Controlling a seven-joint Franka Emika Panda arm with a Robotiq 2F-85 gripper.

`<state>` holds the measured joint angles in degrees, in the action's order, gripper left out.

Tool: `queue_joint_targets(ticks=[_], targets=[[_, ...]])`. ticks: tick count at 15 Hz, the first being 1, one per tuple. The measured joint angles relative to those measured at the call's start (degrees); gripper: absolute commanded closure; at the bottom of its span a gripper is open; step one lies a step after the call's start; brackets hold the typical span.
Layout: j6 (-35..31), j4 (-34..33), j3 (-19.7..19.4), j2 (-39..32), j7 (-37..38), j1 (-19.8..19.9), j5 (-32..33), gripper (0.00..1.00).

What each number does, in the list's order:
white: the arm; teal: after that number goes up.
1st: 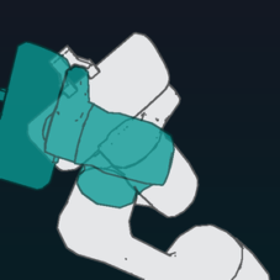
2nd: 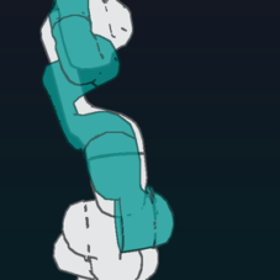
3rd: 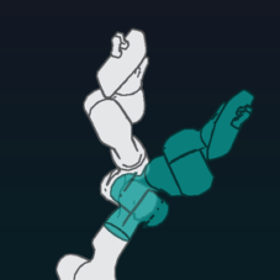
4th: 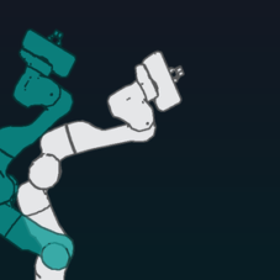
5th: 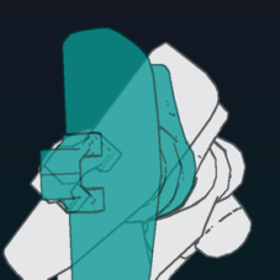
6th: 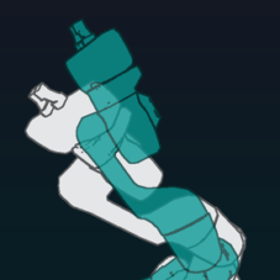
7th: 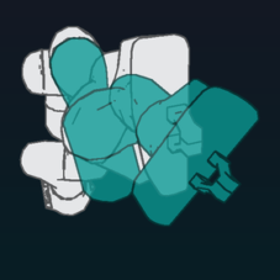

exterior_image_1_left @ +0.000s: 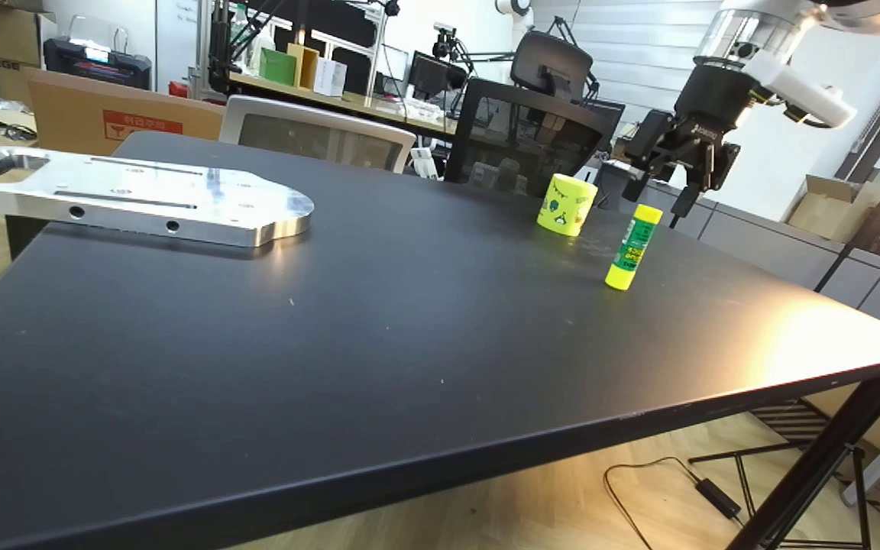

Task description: Put the glue stick on the table then put it back in the mug

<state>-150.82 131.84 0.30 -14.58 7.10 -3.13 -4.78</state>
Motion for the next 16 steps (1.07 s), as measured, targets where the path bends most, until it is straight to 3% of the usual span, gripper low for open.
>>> queue_joint_targets(ticks=[16], targets=[[2.13, -0.57, -0.09, -0.60, 0.05, 0.00, 0.61, 0.00]])
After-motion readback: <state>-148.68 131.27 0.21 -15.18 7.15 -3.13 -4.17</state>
